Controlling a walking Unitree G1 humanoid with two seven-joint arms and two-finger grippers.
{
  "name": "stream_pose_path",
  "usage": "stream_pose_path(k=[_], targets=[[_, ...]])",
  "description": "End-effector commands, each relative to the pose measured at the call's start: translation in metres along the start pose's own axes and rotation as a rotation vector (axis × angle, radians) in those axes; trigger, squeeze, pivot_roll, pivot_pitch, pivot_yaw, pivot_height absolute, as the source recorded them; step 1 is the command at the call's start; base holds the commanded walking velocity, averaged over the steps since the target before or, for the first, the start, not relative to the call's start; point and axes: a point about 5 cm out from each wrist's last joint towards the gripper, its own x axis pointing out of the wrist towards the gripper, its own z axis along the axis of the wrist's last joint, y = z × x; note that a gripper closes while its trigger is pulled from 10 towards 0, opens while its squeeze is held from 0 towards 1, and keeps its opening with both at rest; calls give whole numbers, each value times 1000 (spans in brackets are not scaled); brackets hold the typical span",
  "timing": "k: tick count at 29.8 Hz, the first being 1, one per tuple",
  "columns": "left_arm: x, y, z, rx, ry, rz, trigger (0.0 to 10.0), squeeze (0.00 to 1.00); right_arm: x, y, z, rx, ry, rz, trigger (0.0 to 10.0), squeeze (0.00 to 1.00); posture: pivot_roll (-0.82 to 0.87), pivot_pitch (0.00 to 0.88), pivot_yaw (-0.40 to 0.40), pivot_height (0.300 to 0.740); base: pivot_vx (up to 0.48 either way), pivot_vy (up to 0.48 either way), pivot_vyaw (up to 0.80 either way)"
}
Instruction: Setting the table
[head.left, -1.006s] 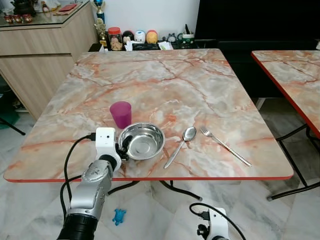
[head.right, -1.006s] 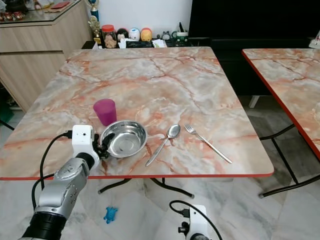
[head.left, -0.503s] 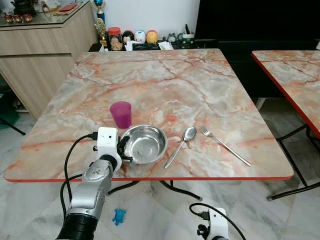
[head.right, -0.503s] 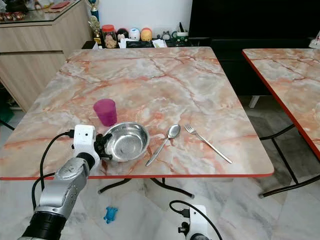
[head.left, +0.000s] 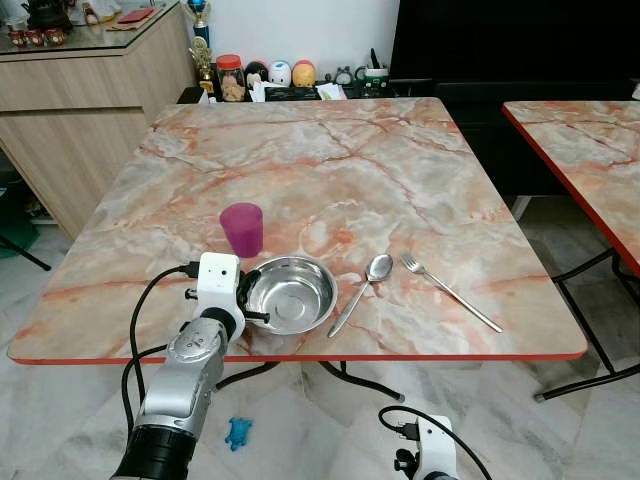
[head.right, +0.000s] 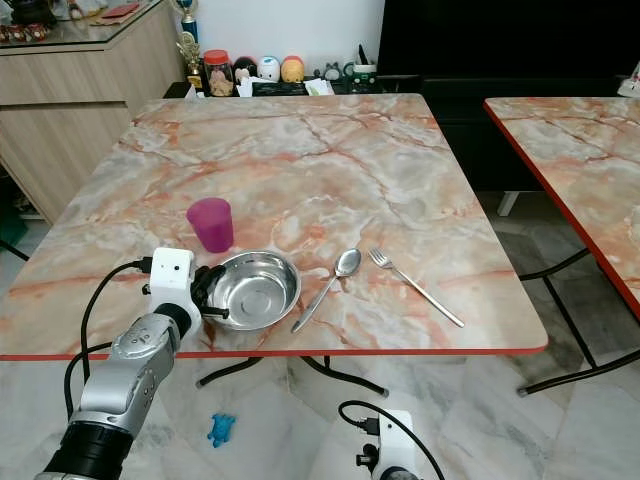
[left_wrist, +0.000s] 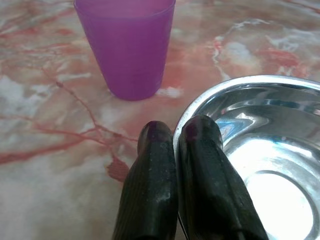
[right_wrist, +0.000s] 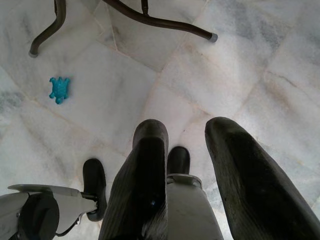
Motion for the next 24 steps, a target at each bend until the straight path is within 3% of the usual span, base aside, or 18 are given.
stream_pose_path(k=[1,5,6,7,8,9,12,13,15,20,24], targets=[[0,-1,-2,46,17,-12,0,0,0,1,1,-3,0,3,10000,0,102,1,6,740,0,0,0],[-1,-3,-4,-12,16,-20,0,0,0,1,1,-4,1,3,10000,0,101,0,6,740,0,0,0],[-1,-5,-3,-114,5,-34,0,0,0,1,1,-3,2,3,10000,0,101,1,6,740,0,0,0],[-1,-5,-3,-114,5,-34,0,0,0,1,1,-3,2,3,10000,0,101,1,6,740,0,0,0],[-2,-5,-2,-152,-1,-39,2353,0,0,1,1,-3,2,2,10000,0,101,1,6,740,0,0,0],[-2,-5,1,-226,-22,-39,9647,0,0,0,1,-4,2,2,10000,0,102,1,5,740,0,0,0],[-2,-3,4,-367,-49,-44,10000,0,0,1,1,-4,2,2,10000,0,102,0,5,740,0,0,0],[-2,-3,4,-367,-49,-44,10000,0,0,1,1,-4,2,2,10000,0,102,0,5,740,0,0,0],[-2,-1,6,-502,-71,-61,10000,0,0,1,1,-3,2,3,10000,0,100,0,6,740,0,0,0],[-3,-3,6,-555,-77,-91,10000,0,0,0,1,-5,3,3,10000,0,102,0,4,740,0,0,0],[-5,-2,2,-523,-68,-78,10000,0,0,0,1,-8,3,4,10000,0,99,1,4,740,0,0,0]])
